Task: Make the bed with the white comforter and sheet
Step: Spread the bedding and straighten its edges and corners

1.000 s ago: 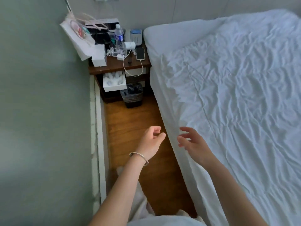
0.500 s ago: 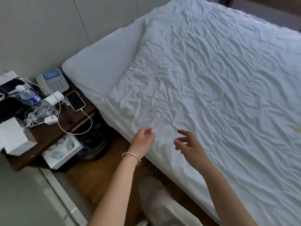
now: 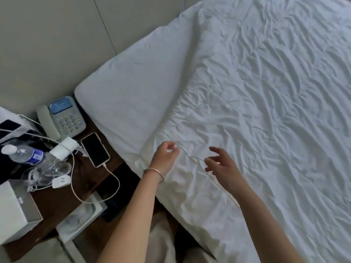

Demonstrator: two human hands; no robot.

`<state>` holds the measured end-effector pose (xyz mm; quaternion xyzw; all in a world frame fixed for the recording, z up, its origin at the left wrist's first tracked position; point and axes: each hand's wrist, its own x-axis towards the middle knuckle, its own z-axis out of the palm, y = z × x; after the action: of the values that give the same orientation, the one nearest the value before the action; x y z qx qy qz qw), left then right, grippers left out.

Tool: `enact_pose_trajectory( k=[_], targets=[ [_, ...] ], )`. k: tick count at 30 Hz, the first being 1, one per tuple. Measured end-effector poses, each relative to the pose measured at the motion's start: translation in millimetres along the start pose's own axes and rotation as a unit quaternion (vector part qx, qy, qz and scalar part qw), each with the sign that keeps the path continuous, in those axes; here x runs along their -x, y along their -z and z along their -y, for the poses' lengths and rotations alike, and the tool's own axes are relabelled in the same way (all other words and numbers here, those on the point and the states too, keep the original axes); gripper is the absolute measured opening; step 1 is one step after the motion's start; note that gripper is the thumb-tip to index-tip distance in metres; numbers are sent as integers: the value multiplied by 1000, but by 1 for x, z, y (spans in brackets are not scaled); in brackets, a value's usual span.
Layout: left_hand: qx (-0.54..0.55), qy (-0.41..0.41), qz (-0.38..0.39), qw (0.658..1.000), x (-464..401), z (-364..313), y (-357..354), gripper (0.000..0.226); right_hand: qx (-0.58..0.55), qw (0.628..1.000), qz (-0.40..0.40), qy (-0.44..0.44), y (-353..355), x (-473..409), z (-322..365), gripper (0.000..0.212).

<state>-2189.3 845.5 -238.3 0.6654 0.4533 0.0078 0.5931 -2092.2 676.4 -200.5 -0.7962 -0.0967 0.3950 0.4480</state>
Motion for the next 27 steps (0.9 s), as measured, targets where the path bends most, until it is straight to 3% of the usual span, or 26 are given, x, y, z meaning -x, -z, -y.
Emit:
enact_pose_trajectory(
  k=[3,6,7,8,10,12,14,16,18,19,20,22,24,25,27],
  targets=[
    [-57,6,22,998,-81,3,15,37,0,1000,-26,-14,-27,-52,17,39],
    [-246,3,-7,969,-146,12,20,52,-10,998,-50,-36,-52,-99,27,39],
    [-262,3,-11,965,-162,15,19,63,-13,998,-47,-43,-58,-113,30,39],
    [-235,11,-4,972,-174,14,17,77,-12,998,-41,-48,-64,-126,33,40],
    [-74,44,50,995,-194,10,14,103,-6,997,-53,-52,-71,-151,36,41],
    [104,71,145,981,-206,5,17,104,-5,995,-86,-48,-74,-171,41,44],
    [246,75,281,925,-206,-6,18,73,-17,993,-117,-28,-74,-181,50,51],
    [349,101,409,837,-198,-22,14,50,-34,991,-130,25,-70,-184,58,55],
    [394,179,478,764,-195,-30,3,55,-23,987,-149,57,-60,-183,57,69],
    [378,204,489,759,-198,-31,-6,56,-9,985,-166,55,-52,-181,53,82],
    [344,207,484,778,-200,-36,-15,55,10,982,-185,47,-42,-178,47,88],
    [221,136,406,876,-210,-43,-36,54,31,976,-214,34,-17,-176,31,85],
    [116,51,194,973,-223,-45,-53,42,50,971,-232,17,3,-177,13,82],
    [81,39,129,988,-228,-44,-62,45,63,969,-239,9,10,-180,4,81],
    [34,37,138,989,-225,-40,-81,85,122,963,-240,-8,21,-184,-10,84]
  ],
)
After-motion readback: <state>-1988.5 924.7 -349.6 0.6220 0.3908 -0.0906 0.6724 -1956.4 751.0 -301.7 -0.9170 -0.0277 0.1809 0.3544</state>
